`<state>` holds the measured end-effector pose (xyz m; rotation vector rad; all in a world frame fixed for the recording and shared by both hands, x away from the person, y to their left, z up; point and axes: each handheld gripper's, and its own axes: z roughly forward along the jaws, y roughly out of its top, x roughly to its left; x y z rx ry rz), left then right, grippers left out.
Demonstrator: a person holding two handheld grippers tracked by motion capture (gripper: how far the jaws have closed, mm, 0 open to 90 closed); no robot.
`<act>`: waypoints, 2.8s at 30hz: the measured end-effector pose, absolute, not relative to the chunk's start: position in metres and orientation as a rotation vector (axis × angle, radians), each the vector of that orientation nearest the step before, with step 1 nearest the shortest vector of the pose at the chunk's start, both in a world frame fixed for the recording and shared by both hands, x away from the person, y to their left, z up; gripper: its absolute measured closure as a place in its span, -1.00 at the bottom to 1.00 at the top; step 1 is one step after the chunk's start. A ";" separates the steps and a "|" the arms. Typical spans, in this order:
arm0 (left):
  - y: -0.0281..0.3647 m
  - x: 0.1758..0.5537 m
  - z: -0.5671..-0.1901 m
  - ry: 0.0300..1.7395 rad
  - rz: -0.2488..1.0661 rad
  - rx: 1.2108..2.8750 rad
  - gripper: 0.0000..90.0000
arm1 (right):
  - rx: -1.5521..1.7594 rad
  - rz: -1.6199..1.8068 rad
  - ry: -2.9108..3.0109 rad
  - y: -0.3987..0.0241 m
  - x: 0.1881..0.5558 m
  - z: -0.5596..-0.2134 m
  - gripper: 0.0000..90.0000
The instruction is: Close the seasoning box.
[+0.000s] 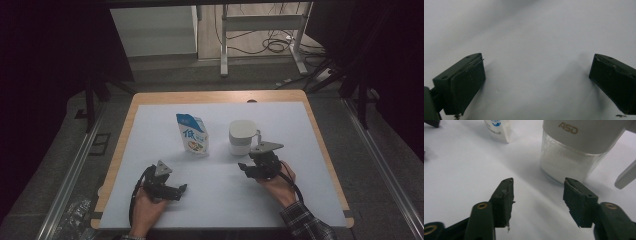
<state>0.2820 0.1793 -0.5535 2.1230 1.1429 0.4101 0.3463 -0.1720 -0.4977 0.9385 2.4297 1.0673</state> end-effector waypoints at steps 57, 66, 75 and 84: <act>0.179 0.282 -0.554 1.142 0.413 2.123 -0.99 | 1.006 1.004 2.311 -0.281 0.290 -0.491 -0.40; 0.179 0.282 -0.553 1.141 0.414 2.124 -0.98 | 1.061 0.940 2.321 -0.294 0.289 -0.507 -0.40; 0.179 0.282 -0.553 1.140 0.415 2.124 -0.98 | 1.121 0.903 2.339 -0.300 0.291 -0.523 -0.41; 0.179 0.282 -0.553 1.138 0.417 2.125 -0.98 | 1.101 0.961 2.328 -0.305 0.292 -0.528 -0.51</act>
